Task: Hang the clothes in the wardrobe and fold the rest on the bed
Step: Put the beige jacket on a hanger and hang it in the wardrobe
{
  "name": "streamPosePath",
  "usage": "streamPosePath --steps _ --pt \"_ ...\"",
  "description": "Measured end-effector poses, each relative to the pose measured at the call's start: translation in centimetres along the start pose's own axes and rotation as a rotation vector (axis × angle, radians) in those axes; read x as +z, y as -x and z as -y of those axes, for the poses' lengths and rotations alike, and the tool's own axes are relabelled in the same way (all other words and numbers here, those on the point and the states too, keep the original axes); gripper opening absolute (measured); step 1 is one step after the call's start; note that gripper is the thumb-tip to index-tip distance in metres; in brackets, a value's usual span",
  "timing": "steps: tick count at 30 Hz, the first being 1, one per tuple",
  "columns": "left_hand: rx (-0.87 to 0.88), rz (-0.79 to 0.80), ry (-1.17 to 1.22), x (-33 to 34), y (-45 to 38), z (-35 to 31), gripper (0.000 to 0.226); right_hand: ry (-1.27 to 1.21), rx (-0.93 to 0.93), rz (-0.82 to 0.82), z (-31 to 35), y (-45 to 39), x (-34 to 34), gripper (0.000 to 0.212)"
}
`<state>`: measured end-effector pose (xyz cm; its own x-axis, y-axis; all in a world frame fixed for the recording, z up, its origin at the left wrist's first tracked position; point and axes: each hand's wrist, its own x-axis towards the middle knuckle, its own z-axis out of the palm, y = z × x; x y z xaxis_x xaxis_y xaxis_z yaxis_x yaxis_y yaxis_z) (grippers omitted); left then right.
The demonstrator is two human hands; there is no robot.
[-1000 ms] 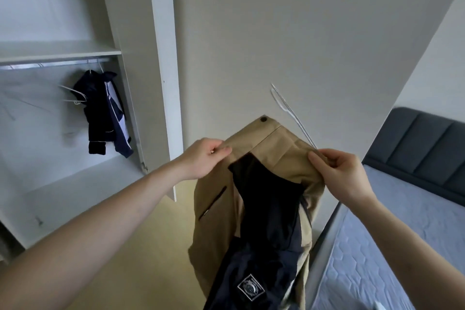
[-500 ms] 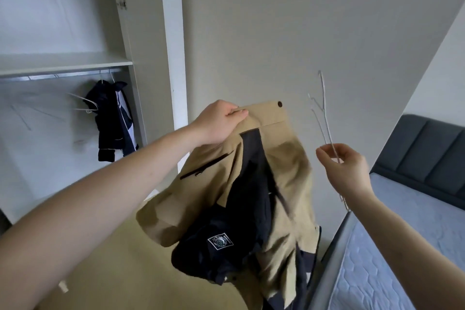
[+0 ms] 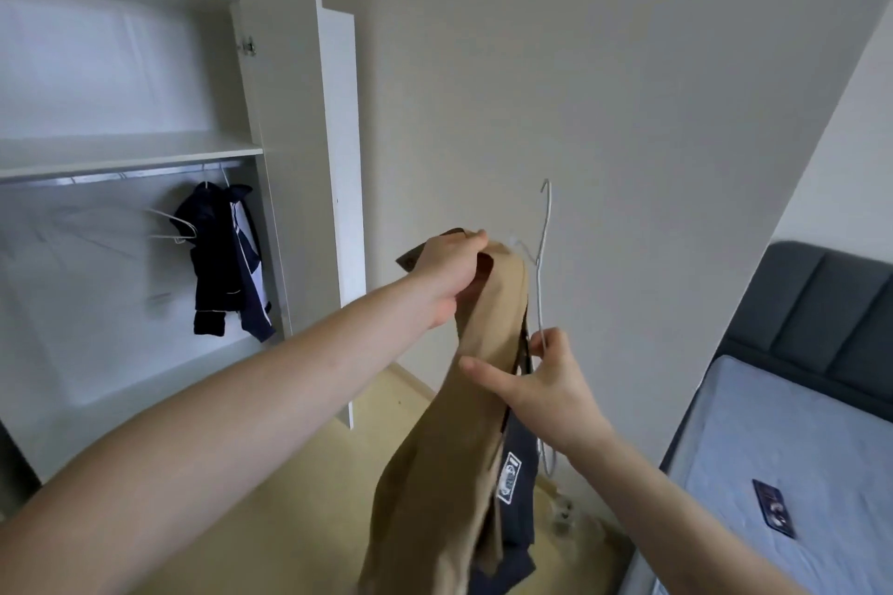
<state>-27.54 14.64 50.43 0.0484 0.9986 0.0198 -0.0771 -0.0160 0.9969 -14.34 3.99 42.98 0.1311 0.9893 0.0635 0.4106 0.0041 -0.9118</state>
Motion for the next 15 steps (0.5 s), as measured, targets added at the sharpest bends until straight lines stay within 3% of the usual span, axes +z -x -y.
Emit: streamPosePath --steps 2,4,6,8,10,12,14,15 --pt "0.008 0.025 0.062 0.2 0.1 0.2 0.023 0.012 -0.001 -0.057 -0.2 -1.0 0.4 0.076" --pt "0.064 0.063 0.073 -0.2 0.2 0.2 0.03 0.012 -0.036 -0.13 -1.0 -2.1 0.1 0.051" --pt "0.212 0.045 -0.117 -1.6 0.0 0.2 0.043 -0.062 -0.077 -0.164 -1.7 -3.3 -1.0 0.033" --pt "0.35 0.021 -0.386 -3.4 -0.3 0.7 0.051 -0.154 -0.122 -0.157 -1.6 -4.2 -2.6 0.032" --pt "0.463 0.089 -0.57 -4.9 -0.8 1.9 0.044 -0.17 -0.18 -0.123 -0.8 -4.8 -4.3 0.032" --pt "0.517 0.142 -0.694 -6.2 -1.3 3.5 0.014 -0.171 -0.206 -0.063 0.0 -5.4 -5.7 0.029" --pt "0.396 0.156 -0.757 -7.6 -1.8 5.5 0.06 -0.167 -0.209 0.03 0.7 -5.7 -6.8 0.031" --pt "0.245 0.16 -0.746 -8.4 -1.9 6.7 0.082 -0.158 -0.205 0.09 0.9 -5.7 -7.2 0.032"
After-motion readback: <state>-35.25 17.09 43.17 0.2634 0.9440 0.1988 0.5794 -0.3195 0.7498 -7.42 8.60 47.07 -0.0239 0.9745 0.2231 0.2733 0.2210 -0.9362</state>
